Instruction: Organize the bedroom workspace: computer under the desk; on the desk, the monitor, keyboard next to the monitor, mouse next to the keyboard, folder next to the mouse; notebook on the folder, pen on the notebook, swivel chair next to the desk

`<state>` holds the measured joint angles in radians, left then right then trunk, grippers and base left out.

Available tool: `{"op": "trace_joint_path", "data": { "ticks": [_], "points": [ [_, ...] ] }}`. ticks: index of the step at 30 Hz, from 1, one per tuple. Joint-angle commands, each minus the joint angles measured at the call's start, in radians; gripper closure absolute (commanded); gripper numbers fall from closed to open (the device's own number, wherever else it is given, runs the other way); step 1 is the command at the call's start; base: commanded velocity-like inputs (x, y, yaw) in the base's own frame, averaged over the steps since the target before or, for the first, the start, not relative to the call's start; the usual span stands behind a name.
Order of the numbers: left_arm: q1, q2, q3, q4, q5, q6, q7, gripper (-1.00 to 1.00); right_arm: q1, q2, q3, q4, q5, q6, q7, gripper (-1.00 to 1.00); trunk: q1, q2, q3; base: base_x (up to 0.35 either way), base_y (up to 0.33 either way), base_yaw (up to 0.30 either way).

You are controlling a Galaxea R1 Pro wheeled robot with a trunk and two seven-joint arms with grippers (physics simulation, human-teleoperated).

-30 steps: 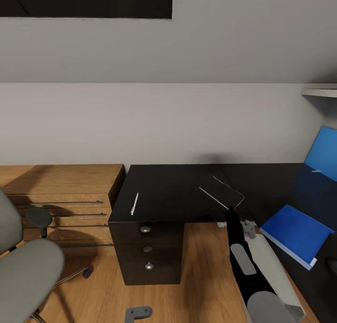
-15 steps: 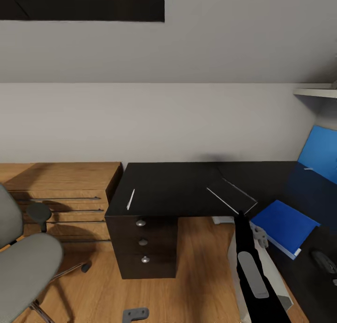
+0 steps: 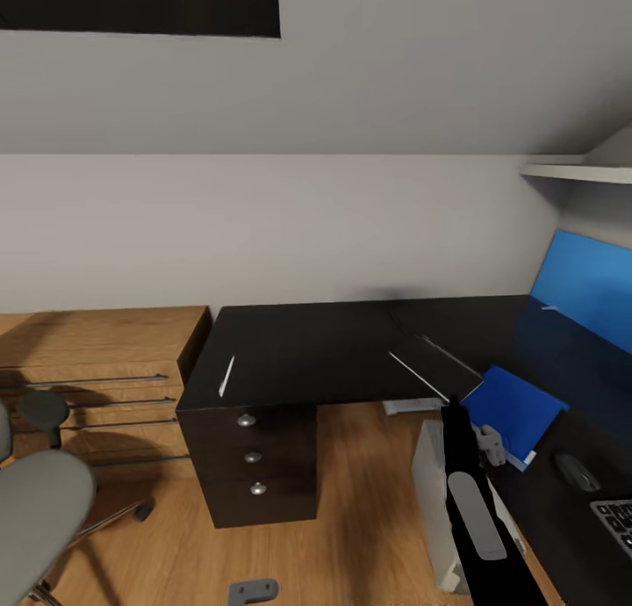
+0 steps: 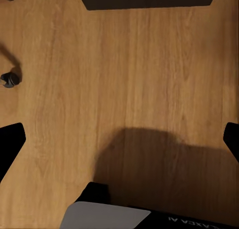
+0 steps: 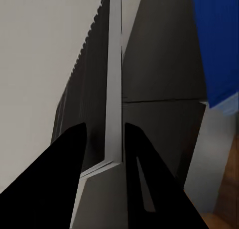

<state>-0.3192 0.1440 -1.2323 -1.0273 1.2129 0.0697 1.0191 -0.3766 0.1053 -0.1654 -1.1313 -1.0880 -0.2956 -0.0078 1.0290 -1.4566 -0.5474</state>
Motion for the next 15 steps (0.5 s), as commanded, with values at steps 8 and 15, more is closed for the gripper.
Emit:
{"op": "trace_joint_path", "data": {
  "ticks": [8,15],
  "points": [
    [-0.001,0.000,0.004,0.043,0.002,0.006,-0.074,-1.00,-0.001,0.001,-0.001,0.000,-0.005,-0.002,-0.002,1.00,0.000,-0.001,-0.005,0.000,0.000,-0.246],
    [-0.001,0.000,0.011,0.104,0.003,0.004,-0.165,-1.00,-0.001,0.000,-0.002,0.001,-0.005,-0.002,-0.025,1.00,0.000,-0.001,-0.008,0.000,0.000,-0.247]
  ]
}}
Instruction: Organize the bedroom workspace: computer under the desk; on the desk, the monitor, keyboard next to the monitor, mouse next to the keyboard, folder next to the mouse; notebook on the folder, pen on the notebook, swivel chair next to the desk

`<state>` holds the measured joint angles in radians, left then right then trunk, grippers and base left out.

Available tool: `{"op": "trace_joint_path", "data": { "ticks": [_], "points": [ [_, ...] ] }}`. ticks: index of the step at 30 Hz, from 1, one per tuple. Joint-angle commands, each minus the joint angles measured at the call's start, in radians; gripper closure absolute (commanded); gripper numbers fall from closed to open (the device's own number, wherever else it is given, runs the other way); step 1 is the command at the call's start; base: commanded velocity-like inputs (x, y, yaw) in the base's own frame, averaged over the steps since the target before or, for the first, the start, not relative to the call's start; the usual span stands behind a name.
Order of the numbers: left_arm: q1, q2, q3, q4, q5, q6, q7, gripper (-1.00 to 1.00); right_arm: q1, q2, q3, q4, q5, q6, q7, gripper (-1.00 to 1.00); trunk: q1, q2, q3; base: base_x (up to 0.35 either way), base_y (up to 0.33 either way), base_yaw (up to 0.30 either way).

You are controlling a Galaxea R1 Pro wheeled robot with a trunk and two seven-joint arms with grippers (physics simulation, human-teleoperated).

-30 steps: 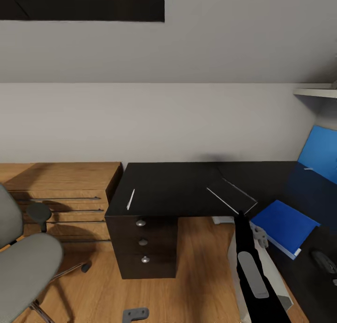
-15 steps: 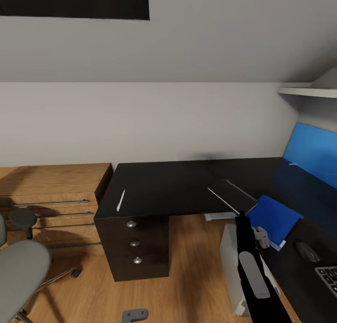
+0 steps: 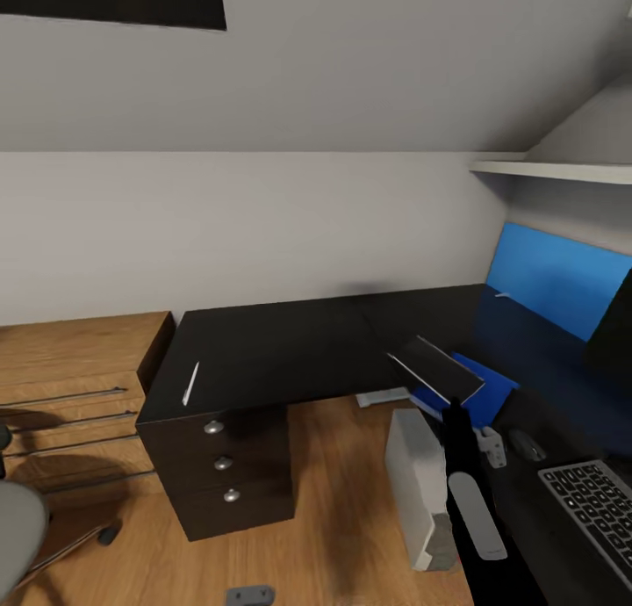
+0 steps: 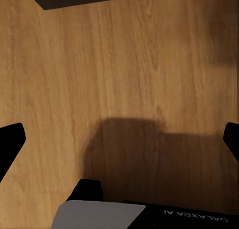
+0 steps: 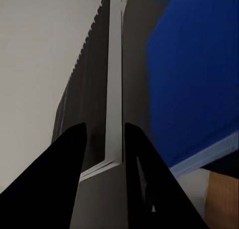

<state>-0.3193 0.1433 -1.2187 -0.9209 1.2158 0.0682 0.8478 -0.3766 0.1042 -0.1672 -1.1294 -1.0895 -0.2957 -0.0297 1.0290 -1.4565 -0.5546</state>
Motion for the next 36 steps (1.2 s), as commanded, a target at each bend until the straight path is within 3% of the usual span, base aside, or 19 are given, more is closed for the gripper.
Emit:
{"op": "trace_joint_path", "data": {
  "ticks": [1,20,36],
  "points": [
    [-0.001,0.001,-0.003,0.003,0.001,0.003,-0.001,-1.00,-0.001,0.000,0.000,-0.001,-0.003,-0.002,-0.007,1.00,0.000,-0.001,-0.002,0.000,0.000,-0.247],
    [-0.001,0.001,-0.004,0.007,0.002,-0.002,-0.006,-1.00,-0.001,0.000,0.004,0.000,0.002,-0.003,-0.068,1.00,0.000,-0.001,-0.011,0.000,0.000,-0.242],
    [-0.001,0.001,-0.005,0.007,0.002,-0.002,-0.006,-1.00,-0.001,0.000,0.009,-0.006,-0.003,0.001,-0.067,1.00,0.000,-0.001,-0.012,0.000,0.000,-0.022]
  ]
}}
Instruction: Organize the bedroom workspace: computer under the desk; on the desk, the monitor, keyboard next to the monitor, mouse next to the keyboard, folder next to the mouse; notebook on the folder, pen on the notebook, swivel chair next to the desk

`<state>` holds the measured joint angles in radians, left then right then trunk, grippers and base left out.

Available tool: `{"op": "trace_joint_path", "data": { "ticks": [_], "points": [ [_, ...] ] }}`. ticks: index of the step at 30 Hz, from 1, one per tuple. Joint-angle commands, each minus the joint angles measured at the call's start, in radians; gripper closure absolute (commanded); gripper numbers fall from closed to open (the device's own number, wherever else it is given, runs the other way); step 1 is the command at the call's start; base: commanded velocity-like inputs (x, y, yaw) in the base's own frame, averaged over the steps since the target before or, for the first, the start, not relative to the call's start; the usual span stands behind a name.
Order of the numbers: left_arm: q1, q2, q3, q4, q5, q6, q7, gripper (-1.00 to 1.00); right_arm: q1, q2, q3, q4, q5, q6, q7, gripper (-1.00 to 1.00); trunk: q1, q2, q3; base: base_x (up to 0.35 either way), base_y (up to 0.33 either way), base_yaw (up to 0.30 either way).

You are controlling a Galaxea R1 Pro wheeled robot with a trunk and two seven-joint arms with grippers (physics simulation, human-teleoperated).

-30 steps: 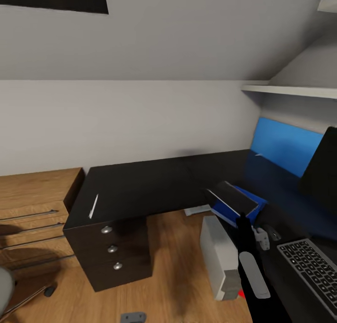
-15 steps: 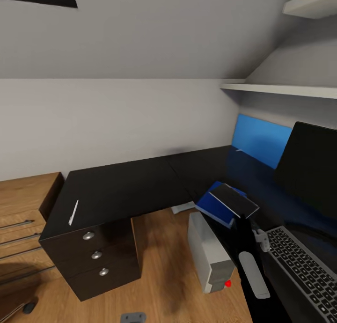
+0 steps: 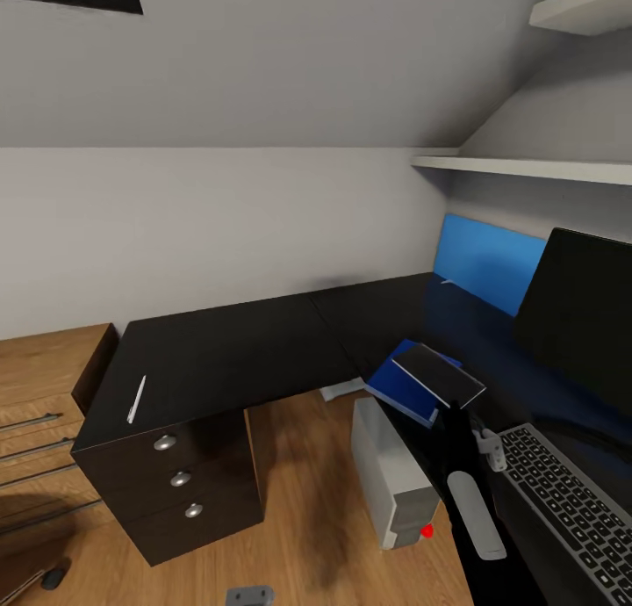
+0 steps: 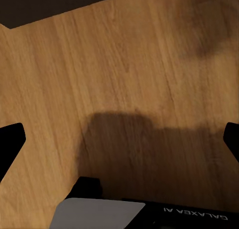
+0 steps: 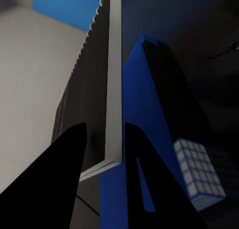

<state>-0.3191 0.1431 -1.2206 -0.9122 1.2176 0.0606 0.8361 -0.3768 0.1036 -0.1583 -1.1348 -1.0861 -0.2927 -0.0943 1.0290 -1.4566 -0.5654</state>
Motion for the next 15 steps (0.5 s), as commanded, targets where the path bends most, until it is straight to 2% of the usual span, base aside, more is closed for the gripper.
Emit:
{"op": "trace_joint_path", "data": {
  "ticks": [1,11,15],
  "points": [
    [-0.001,0.001,-0.003,-0.002,0.000,0.005,0.006,-1.00,-0.001,0.001,0.000,-0.001,-0.006,-0.003,-0.002,1.00,0.000,-0.001,-0.001,0.000,0.000,0.000],
    [-0.001,0.000,-0.005,-0.002,0.000,0.005,0.006,-1.00,-0.001,0.001,-0.001,-0.012,0.001,-0.008,0.001,1.00,0.000,-0.001,-0.001,0.000,0.000,0.000],
    [-0.001,0.000,-0.005,-0.002,0.000,0.005,0.006,-1.00,-0.001,0.000,0.000,-0.030,0.040,-0.005,-0.003,1.00,0.000,-0.001,-0.001,0.000,0.000,0.000]
  ]
}}
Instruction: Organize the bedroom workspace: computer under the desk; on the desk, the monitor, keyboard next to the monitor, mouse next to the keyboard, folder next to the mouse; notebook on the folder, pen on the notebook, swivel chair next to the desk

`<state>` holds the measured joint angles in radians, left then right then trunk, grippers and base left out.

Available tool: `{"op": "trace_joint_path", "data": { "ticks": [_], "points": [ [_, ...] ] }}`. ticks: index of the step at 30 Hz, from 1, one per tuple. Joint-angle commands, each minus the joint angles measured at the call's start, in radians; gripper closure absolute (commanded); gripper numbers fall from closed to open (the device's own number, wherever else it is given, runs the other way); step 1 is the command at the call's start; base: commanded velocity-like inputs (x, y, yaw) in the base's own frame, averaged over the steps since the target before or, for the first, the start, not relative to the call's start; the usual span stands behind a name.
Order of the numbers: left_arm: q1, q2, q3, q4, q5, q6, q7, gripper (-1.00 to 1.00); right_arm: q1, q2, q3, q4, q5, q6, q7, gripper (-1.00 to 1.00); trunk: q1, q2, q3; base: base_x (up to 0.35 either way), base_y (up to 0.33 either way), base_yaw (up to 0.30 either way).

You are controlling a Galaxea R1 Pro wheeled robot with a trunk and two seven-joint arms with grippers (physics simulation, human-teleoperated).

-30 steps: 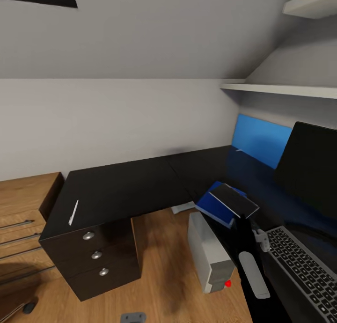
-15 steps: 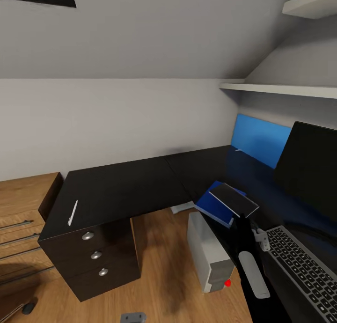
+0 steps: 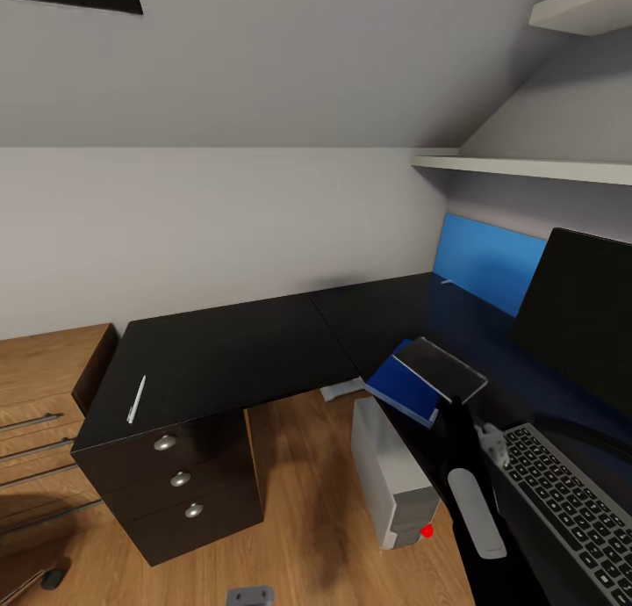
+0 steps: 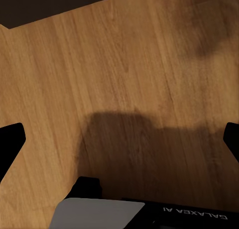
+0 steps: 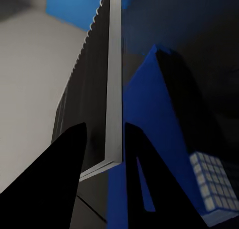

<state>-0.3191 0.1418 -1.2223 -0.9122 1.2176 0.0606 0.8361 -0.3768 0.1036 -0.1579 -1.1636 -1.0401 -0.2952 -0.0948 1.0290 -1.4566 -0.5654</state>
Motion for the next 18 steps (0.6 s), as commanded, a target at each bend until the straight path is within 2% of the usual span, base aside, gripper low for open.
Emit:
{"op": "trace_joint_path", "data": {
  "ticks": [1,2,3,5,9,15,18],
  "points": [
    [-0.001,0.001,-0.003,-0.002,0.000,0.005,0.006,-1.00,-0.001,0.001,0.000,-0.002,0.003,-0.002,-0.003,1.00,0.000,-0.001,-0.001,0.000,0.000,0.000],
    [-0.001,0.001,-0.003,-0.002,0.000,0.005,0.006,-1.00,-0.001,0.001,0.000,-0.003,0.023,-0.002,-0.004,1.00,0.000,-0.001,-0.001,0.000,0.000,0.000],
    [-0.001,0.001,-0.003,-0.002,0.000,0.005,0.006,-1.00,-0.001,0.002,0.011,-0.005,0.070,0.001,-0.007,1.00,0.000,-0.001,-0.001,0.000,0.000,0.000],
    [-0.001,0.001,-0.003,-0.002,0.000,0.005,0.006,-1.00,-0.001,0.000,0.039,-0.005,0.086,0.002,-0.014,1.00,0.000,-0.001,-0.001,0.000,0.000,0.000],
    [-0.001,0.001,-0.003,-0.002,0.000,0.005,0.006,-1.00,-0.001,-0.002,0.058,-0.006,0.092,0.011,-0.038,1.00,0.000,-0.001,-0.001,0.000,0.000,0.000],
    [-0.001,0.001,-0.002,-0.002,0.000,0.005,0.006,-1.00,-0.001,-0.002,0.064,-0.036,0.095,0.107,-0.069,1.00,0.000,-0.001,-0.001,0.000,0.000,0.000],
    [-0.001,0.001,-0.003,-0.002,0.000,0.005,0.006,-1.00,-0.001,-0.004,0.063,-0.044,0.095,0.126,-0.074,1.00,0.000,-0.001,-0.001,0.000,0.000,0.000]
  ]
}}
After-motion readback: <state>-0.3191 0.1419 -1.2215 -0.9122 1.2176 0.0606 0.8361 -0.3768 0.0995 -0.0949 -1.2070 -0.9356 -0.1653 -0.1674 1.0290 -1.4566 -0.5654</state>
